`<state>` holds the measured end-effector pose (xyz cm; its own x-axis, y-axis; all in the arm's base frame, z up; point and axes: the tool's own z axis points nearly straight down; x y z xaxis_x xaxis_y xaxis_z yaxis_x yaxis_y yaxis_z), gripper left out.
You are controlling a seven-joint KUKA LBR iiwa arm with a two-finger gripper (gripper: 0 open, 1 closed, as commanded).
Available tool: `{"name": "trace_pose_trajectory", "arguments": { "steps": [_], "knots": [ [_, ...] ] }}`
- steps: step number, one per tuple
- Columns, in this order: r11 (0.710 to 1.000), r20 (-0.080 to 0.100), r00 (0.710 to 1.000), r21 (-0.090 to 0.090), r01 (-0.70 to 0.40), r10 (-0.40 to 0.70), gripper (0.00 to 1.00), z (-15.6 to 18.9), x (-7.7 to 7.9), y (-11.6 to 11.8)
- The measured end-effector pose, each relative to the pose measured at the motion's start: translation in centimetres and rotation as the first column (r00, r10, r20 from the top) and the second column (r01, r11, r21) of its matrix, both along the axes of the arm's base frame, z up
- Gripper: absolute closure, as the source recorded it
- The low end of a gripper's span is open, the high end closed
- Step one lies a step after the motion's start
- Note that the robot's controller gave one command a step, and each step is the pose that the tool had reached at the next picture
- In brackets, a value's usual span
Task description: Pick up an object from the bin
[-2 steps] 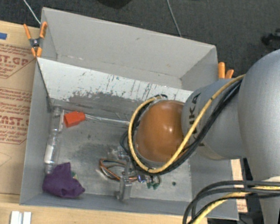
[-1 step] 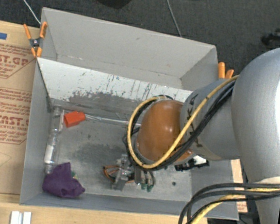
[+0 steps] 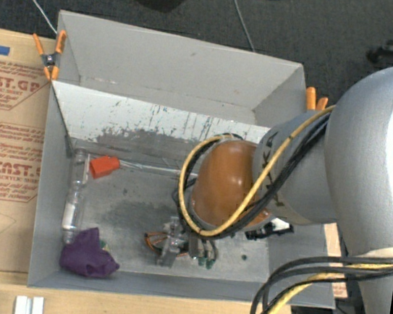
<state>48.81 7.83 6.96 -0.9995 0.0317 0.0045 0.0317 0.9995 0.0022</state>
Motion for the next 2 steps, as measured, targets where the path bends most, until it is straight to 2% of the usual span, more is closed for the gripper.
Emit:
{"name": "trace_pose_trajectory", "arguments": {
  "steps": [2],
  "knots": [
    [1.000, -0.005, 1.000, -0.001, 0.000, 0.000, 1.00, 2.1, -0.2, 0.0]
  ]
}}
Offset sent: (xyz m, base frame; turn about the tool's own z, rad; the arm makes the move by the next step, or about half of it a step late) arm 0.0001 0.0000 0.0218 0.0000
